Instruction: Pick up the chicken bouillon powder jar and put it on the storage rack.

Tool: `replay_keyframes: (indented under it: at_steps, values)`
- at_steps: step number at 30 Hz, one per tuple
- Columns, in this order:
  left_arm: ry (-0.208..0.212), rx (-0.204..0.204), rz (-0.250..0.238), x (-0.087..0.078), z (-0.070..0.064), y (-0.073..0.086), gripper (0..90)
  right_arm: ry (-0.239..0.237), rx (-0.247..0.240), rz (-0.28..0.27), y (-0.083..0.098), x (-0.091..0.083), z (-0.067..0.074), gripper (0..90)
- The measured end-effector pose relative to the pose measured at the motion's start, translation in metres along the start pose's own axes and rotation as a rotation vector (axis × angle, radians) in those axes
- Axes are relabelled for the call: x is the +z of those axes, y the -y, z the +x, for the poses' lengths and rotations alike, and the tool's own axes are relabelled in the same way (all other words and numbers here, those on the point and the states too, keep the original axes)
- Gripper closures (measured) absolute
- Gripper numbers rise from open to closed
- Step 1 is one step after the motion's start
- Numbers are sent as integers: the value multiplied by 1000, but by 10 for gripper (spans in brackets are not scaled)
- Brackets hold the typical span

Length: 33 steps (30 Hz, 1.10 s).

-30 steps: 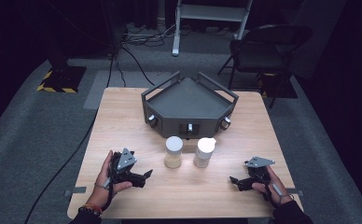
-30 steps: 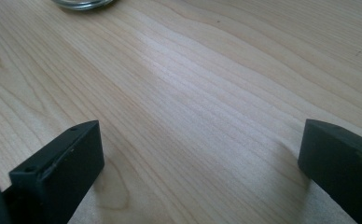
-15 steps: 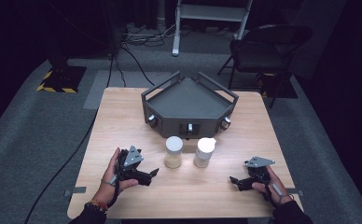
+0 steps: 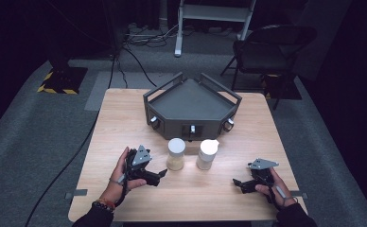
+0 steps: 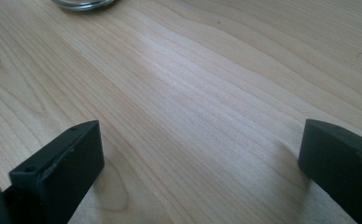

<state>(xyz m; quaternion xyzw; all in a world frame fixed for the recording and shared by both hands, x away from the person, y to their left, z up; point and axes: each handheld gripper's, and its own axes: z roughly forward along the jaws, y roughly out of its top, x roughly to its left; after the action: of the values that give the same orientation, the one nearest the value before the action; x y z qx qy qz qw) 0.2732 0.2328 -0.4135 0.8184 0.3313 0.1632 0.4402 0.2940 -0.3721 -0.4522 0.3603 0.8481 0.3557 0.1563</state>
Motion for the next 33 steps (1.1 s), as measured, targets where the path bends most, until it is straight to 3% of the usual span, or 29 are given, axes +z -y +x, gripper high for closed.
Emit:
replay_keyframes:
  at_steps: [14,23,29,33]
  values:
    - [33,-8,4,14,2,-7,9,0,0,0,0,0,0,0]
    - [59,8,20,25,2,-14,9,1,1,0,0,0,0,0]
    - [65,0,16,31,3,-16,10,1,1,0,0,0,0,0]
    - [80,-28,14,35,7,-17,10,1,1,0,0,0,0,0]
